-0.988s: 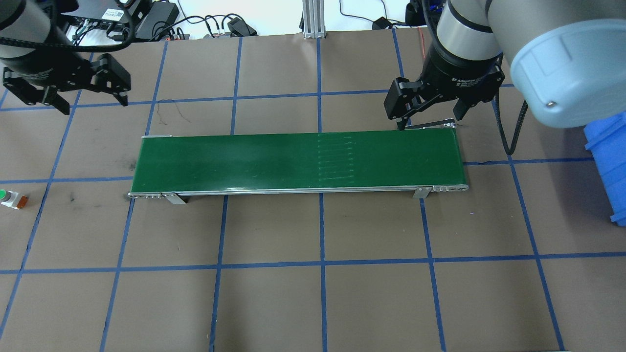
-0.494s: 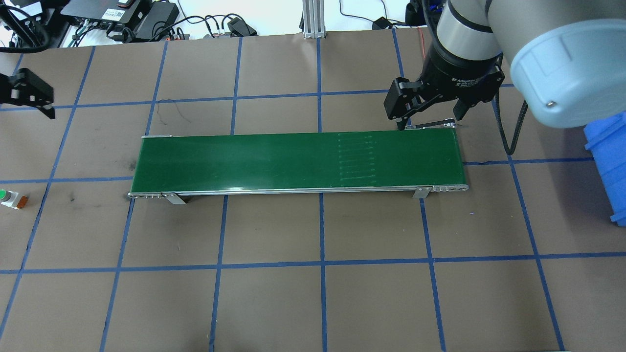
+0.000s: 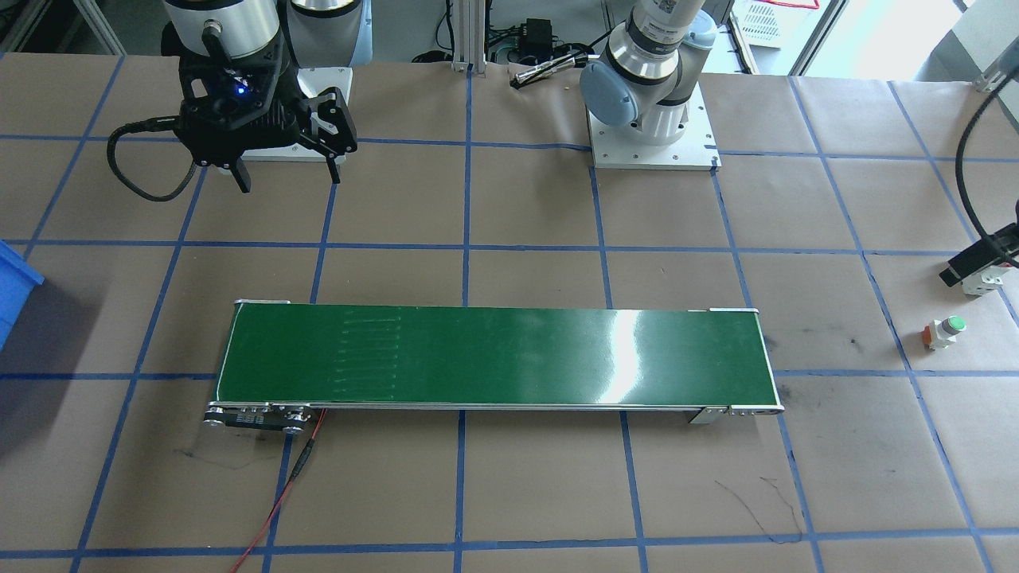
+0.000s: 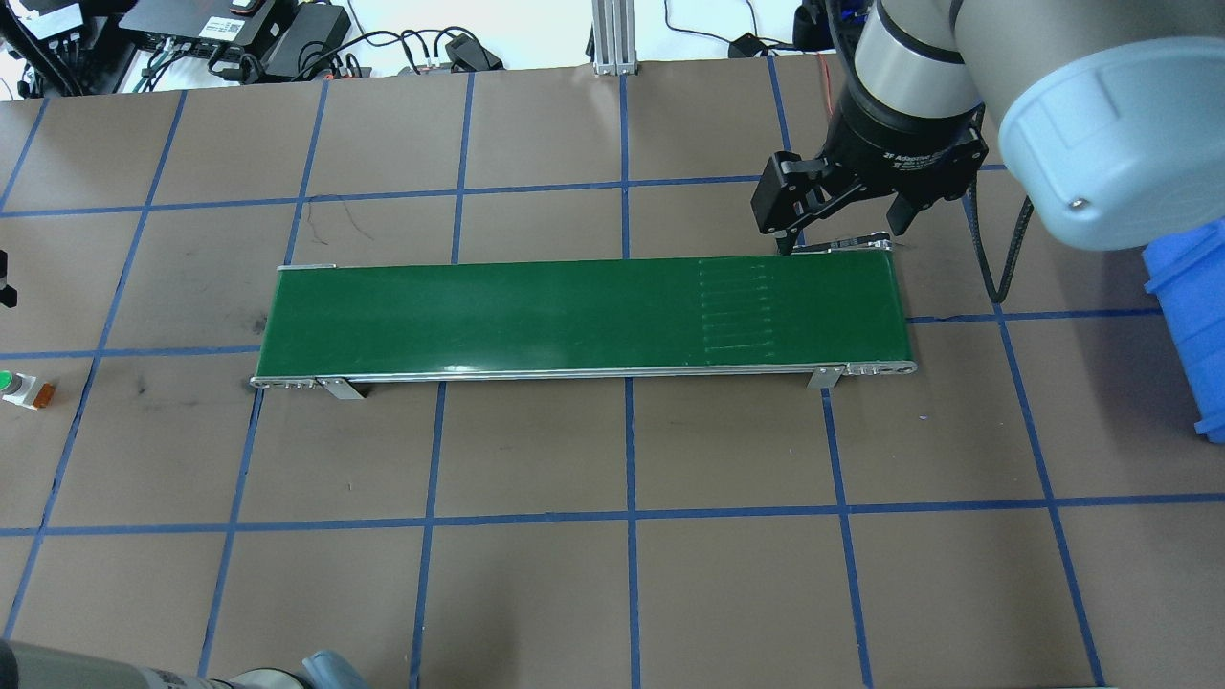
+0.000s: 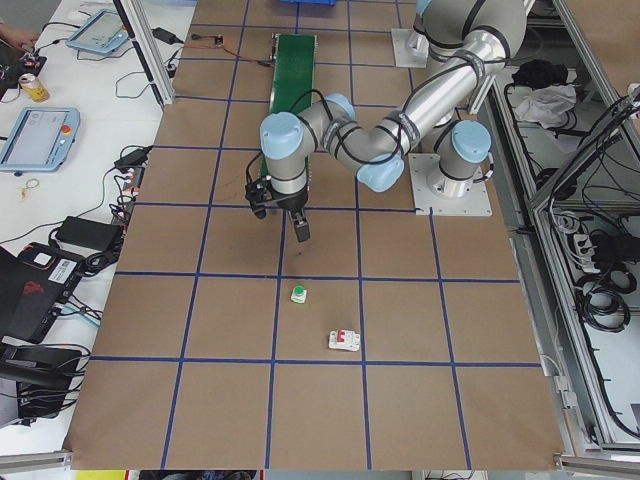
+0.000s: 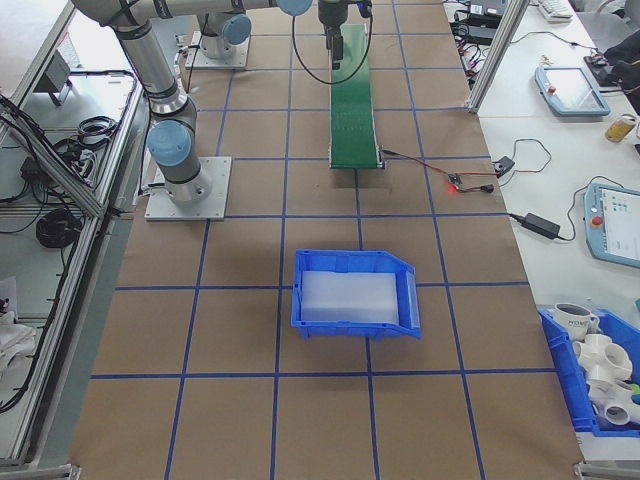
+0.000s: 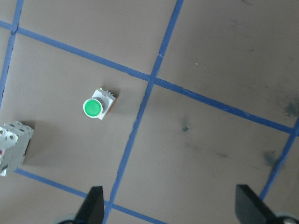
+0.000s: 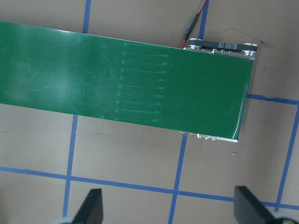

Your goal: Move button from left to right

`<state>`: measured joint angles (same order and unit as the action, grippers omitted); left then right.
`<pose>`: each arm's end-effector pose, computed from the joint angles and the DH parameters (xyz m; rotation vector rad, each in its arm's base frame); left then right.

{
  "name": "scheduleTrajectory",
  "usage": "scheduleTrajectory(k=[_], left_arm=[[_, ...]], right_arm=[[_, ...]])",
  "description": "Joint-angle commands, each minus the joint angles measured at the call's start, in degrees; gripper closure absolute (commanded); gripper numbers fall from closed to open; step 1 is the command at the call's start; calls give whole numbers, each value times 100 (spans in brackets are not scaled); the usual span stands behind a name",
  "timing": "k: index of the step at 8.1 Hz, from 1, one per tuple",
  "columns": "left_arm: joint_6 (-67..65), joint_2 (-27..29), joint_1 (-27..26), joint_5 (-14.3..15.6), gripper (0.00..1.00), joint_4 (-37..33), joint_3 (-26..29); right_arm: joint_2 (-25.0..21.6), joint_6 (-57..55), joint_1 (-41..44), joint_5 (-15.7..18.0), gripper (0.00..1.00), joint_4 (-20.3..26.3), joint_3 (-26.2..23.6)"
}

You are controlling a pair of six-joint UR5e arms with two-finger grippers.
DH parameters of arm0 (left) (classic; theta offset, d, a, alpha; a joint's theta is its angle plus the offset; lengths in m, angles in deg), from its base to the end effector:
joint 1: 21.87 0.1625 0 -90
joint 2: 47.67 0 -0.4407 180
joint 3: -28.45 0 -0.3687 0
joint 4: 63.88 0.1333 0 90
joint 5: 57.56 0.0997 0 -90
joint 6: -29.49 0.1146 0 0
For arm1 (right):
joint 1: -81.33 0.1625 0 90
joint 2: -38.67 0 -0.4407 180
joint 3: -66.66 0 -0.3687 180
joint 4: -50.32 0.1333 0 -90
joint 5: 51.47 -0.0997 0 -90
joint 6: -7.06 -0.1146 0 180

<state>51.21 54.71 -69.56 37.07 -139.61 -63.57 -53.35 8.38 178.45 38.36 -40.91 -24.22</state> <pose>0.2792 -0.4910 0.3868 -0.5491 3.0241 0.0688 0.1893 -0.4374 0.4999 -0.2309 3.1274 -0.0645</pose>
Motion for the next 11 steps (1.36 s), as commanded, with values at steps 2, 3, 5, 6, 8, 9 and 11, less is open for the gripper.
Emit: scheduleTrajectory(k=[2,3,5,6,8,9,11], left_arm=[[2280,1124,260,-15,0,989,351],[2588,1282,269,2,0,999,351],[2916,1372,269,2,0,1034,290],[3221,1468,269,54,0,1034,316],[3749,1801,408,55,0,1270,334],[3995,1907,531,72,0,1558,299],[4033,1926,559,64,0,1623,263]], right_arm=[[0,0,0,9,0,0,0],[0,0,0,9,0,0,0],[0,0,0,0,0,0,0],[0,0,0,9,0,0,0],[0,0,0,9,0,0,0],[0,0,0,9,0,0,0],[0,0,0,9,0,0,0]])
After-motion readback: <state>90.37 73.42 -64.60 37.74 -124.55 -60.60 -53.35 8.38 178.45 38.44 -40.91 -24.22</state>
